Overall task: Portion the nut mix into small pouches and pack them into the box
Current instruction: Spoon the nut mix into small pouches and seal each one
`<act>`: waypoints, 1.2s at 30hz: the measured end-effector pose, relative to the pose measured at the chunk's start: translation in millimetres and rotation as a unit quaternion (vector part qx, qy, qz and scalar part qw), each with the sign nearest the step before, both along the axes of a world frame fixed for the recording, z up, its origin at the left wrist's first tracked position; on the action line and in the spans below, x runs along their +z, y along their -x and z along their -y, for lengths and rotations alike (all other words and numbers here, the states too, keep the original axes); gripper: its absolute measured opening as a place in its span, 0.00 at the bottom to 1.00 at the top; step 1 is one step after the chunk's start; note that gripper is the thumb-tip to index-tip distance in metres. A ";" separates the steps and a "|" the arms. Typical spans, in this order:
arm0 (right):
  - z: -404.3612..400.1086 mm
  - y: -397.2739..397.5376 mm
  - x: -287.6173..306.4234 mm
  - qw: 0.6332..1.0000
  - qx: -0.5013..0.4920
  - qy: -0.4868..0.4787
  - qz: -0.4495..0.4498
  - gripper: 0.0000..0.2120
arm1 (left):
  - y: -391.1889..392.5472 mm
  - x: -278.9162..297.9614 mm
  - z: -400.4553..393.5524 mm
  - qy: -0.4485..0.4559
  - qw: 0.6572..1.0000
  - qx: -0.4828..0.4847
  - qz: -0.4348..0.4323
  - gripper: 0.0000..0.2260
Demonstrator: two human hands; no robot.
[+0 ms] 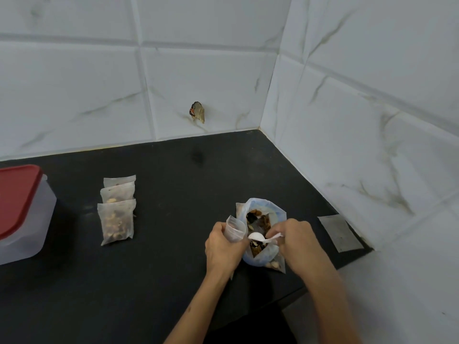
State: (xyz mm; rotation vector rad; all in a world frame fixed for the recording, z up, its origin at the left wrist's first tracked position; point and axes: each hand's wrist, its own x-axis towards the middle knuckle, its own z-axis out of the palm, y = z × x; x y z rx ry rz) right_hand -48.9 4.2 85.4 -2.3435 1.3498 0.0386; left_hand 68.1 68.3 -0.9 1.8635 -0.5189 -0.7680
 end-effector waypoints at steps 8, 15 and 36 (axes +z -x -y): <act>-14.9 -23.4 14.2 0.965 -0.067 -0.092 -0.238 0.25 | 5.6 -2.6 -0.2 0.010 1.000 0.013 -0.018 0.13; -31.4 -21.4 -10.6 0.979 -0.066 -0.001 -0.194 0.22 | 9.9 -1.4 -3.2 0.013 1.000 0.004 -0.019 0.13; -13.2 -24.0 -19.2 0.971 -0.171 -0.099 -0.137 0.27 | 15.2 -1.0 -10.3 0.033 0.999 0.019 -0.033 0.12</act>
